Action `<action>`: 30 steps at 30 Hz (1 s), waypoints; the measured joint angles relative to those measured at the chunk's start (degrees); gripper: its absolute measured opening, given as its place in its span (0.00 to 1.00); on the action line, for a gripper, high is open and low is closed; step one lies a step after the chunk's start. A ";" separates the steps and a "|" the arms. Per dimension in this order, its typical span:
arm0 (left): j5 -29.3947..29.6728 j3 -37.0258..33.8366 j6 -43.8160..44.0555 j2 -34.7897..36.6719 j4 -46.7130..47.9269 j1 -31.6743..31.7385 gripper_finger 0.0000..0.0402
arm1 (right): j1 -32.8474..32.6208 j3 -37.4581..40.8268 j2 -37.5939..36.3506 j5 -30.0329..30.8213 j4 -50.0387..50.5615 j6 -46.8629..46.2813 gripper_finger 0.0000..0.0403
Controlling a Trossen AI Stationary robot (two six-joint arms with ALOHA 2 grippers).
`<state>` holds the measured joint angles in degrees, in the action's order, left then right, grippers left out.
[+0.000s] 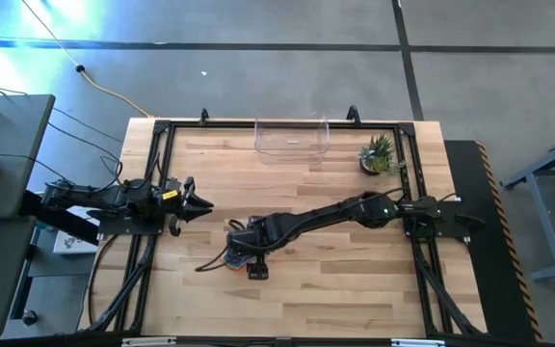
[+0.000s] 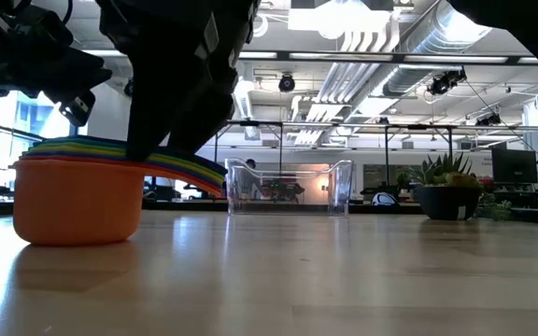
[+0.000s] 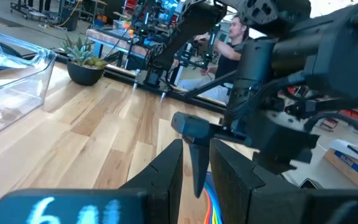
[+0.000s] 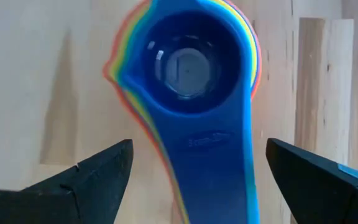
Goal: Nest measuring cups in basket
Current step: Put the nest of measuring cups into the transparent bin
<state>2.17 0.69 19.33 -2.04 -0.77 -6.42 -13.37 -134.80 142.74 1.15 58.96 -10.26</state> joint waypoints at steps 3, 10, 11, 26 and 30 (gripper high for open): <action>0.00 0.00 0.00 0.00 0.00 0.00 0.18 | 0.07 0.00 0.62 1.06 -0.26 -0.20 0.89; -0.02 0.00 0.00 0.00 0.01 0.00 0.18 | 0.07 0.00 2.14 1.79 -0.29 -0.22 0.85; -0.01 0.00 0.00 0.00 0.03 0.00 0.18 | 0.06 0.00 2.19 1.69 0.13 -0.20 0.83; -0.02 0.00 0.00 0.01 0.00 0.00 0.18 | 0.05 0.00 2.67 2.28 -0.24 -0.52 0.58; -0.02 0.00 0.00 0.00 0.00 0.00 0.18 | 0.36 0.00 2.67 2.00 -0.45 -2.92 0.45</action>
<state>2.15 0.69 19.33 -2.04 -0.78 -6.42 -13.00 -134.80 145.40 3.15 58.51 -13.18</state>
